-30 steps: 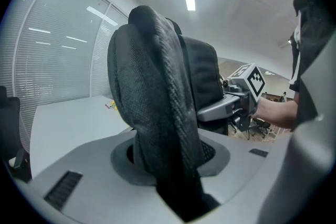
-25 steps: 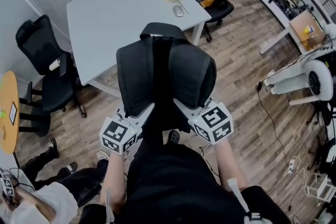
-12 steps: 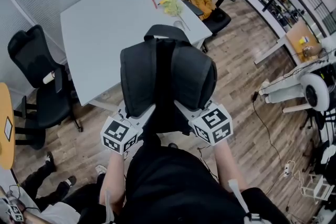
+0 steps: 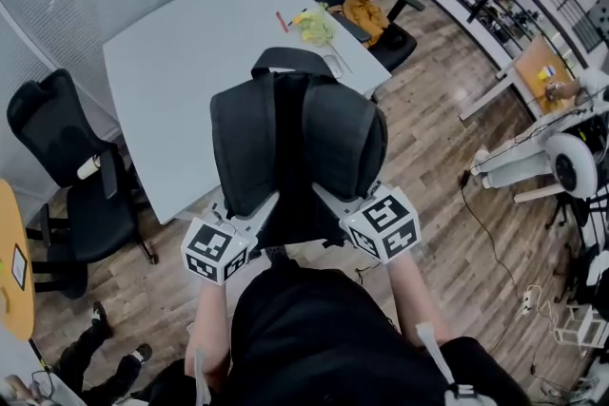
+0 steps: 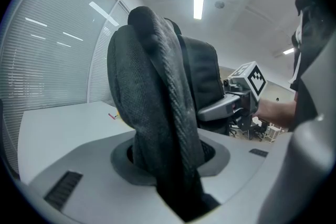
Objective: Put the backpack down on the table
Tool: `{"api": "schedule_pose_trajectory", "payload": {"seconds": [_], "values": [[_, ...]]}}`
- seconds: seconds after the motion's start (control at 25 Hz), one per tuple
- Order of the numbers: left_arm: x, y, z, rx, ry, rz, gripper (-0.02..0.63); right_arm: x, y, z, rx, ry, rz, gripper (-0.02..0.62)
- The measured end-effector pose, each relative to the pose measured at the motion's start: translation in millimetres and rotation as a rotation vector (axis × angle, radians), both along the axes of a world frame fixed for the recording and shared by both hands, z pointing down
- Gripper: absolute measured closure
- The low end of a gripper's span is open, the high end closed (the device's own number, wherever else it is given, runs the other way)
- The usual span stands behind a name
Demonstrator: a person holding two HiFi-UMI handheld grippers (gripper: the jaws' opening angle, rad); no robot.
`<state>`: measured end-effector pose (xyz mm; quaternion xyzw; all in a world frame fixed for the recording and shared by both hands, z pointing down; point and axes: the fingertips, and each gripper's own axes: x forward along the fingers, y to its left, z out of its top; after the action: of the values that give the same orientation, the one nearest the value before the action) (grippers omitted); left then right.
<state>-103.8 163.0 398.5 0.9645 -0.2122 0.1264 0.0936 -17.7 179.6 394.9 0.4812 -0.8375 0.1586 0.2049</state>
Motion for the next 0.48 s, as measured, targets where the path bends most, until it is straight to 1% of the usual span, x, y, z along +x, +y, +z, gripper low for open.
{"api": "schedule_pose_trajectory", "payload": {"seconds": [0.2,0.4,0.48], "values": [[-16.1,-20.1,-0.4,0.009,0.007,-0.007,0.460,-16.3,-20.0,-0.4,0.008,0.006,-0.002,0.420],[-27.9,-28.7,2.7,-0.016,0.013,-0.012,0.459,-27.5,-29.8,1.3,-0.005,0.010,-0.007,0.420],[-27.3,-33.4,5.0,-0.024,0.012,-0.009,0.459,-27.3,-34.2,3.2,-0.009,0.009,-0.002,0.422]]}}
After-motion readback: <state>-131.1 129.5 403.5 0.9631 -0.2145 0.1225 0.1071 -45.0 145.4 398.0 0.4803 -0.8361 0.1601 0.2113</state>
